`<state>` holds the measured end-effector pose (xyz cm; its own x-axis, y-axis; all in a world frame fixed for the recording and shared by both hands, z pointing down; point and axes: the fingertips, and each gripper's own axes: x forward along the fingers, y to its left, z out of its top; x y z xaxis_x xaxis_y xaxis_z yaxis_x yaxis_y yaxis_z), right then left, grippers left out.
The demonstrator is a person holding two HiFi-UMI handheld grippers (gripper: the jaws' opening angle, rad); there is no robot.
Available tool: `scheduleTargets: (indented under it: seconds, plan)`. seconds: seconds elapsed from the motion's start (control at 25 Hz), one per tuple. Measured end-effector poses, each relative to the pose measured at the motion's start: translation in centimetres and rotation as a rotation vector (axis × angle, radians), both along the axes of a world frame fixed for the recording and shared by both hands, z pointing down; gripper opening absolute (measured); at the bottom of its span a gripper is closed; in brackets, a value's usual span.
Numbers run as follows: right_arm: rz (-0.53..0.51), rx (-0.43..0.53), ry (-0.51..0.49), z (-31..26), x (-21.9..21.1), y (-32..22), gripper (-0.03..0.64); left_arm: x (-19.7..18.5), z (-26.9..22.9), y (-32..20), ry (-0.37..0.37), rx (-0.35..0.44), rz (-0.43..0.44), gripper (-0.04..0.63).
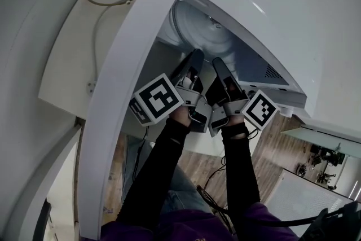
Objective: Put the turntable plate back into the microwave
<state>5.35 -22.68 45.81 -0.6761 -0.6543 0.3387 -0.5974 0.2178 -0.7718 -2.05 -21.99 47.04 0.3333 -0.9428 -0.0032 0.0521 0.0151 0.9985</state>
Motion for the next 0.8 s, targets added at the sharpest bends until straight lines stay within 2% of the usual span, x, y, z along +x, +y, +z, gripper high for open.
scheduleTargets:
  seconds: [0.12,0.2,0.4,0.6,0.8]
  plan:
    - [0.01,-0.018,-0.019,0.0,-0.1,0.1,0.103,0.1,0.2,0.2,0.023,-0.028,0.003,0.042]
    - [0.009,-0.031,-0.017,0.0,-0.3,0.0,0.103,-0.1,0.2,0.0,0.009,-0.029,-0.001,0.043]
    - [-0.024,-0.016,0.067,-0.2,-0.8,-0.1,0.11,-0.2,0.2,-0.3,0.031,-0.053,-0.014,0.04]
    - [-0.09,0.037,0.168,-0.9,-1.3,0.9,0.115,-0.5,-0.2,-0.8,-0.025,-0.022,-0.018,0.04]
    - [-0.116,0.036,0.13,-0.8,-1.3,1.2,0.115,-0.6,-0.2,-1.1,-0.059,-0.027,-0.02,0.04]
